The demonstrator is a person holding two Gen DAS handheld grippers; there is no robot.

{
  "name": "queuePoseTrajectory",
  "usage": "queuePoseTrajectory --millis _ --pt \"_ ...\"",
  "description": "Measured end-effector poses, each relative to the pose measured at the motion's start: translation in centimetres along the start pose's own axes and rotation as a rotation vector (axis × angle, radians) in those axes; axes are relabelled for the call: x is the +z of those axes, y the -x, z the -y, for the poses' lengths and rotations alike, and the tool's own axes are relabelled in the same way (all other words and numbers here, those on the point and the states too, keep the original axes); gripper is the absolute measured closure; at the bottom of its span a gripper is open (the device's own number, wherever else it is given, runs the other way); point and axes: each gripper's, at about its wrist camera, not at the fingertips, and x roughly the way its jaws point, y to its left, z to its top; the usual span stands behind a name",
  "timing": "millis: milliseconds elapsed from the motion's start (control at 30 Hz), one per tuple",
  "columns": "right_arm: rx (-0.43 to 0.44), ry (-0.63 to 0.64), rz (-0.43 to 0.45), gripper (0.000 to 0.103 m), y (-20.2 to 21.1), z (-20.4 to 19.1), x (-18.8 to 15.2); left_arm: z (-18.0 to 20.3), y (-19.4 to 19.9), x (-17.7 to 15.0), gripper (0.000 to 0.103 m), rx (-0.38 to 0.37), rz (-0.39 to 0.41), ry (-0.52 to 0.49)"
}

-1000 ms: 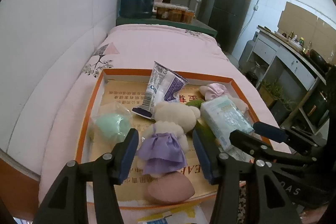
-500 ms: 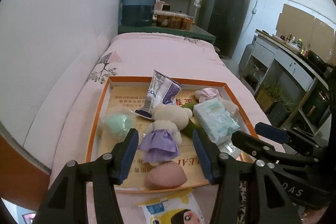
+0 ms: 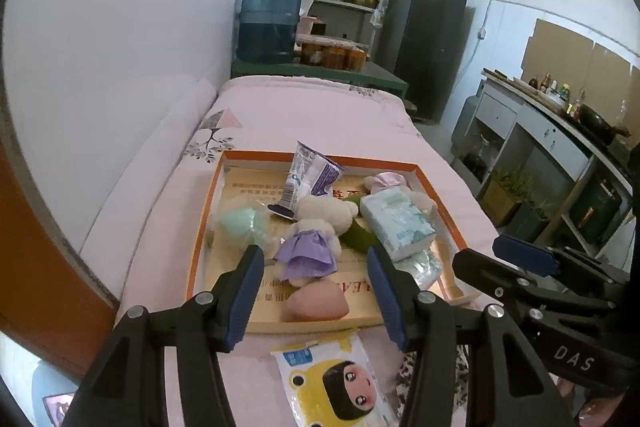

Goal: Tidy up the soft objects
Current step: 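Withdraw both open grippers from the box back toward the remaining items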

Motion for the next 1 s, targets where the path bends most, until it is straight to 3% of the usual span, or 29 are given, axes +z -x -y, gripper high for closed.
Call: queuePoseTrajectory --millis 600,667,1000 --pt "0.009 -0.011 0.046 0.037 5.9 -1.1 -2.4 0.0 6.3 -1.3 0.049 -0.01 0.088 -0.006" --pt "0.004 -0.022 0.05 0.028 6.5 -1.0 -2.7 -0.2 6.8 -1.5 0.049 -0.009 0.096 -0.005" --pt "-0.004 -0.074 0.035 0.027 7.6 -0.1 -4.8 -1.3 8.4 -2.7 0.045 0.0 0.11 0.007"
